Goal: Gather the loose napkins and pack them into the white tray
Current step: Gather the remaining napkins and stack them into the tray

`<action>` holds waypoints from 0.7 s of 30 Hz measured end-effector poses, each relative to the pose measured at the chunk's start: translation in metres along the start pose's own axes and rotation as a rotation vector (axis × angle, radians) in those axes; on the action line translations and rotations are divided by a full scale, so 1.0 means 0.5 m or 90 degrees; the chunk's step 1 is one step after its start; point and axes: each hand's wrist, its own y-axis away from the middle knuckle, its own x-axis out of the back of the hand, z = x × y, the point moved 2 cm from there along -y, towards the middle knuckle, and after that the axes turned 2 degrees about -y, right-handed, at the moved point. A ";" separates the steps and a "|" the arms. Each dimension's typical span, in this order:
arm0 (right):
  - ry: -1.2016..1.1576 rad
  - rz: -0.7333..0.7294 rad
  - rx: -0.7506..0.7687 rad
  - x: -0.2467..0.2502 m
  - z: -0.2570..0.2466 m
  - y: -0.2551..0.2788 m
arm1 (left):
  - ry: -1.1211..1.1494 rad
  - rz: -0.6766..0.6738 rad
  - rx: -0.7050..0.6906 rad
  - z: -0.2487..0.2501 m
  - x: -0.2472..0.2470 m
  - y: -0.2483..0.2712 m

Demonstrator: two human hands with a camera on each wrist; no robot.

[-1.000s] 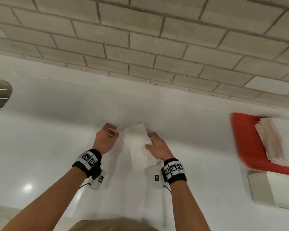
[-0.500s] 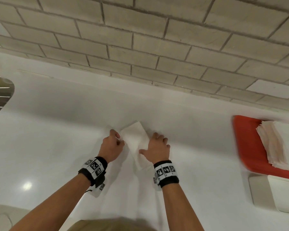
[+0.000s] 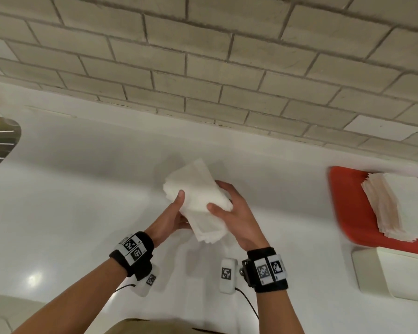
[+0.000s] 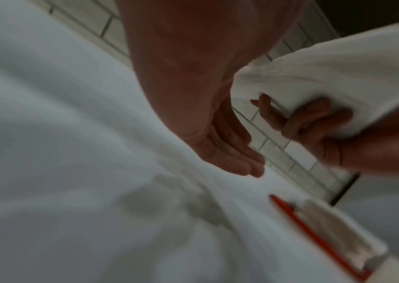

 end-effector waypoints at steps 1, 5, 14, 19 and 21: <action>0.015 -0.018 -0.013 0.007 0.001 0.015 | 0.078 0.014 -0.025 0.003 -0.015 -0.005; 0.113 -0.041 -0.100 0.066 0.040 0.085 | 0.082 0.185 -0.096 0.007 -0.055 -0.035; -0.019 0.322 0.041 0.326 0.057 0.281 | -0.108 0.138 -0.120 -0.014 -0.273 -0.053; 0.148 0.395 0.152 0.512 0.023 0.393 | -0.198 0.044 -0.236 -0.015 -0.540 -0.073; 0.179 0.461 0.177 0.615 0.015 0.448 | -0.244 0.040 -0.282 -0.021 -0.651 -0.089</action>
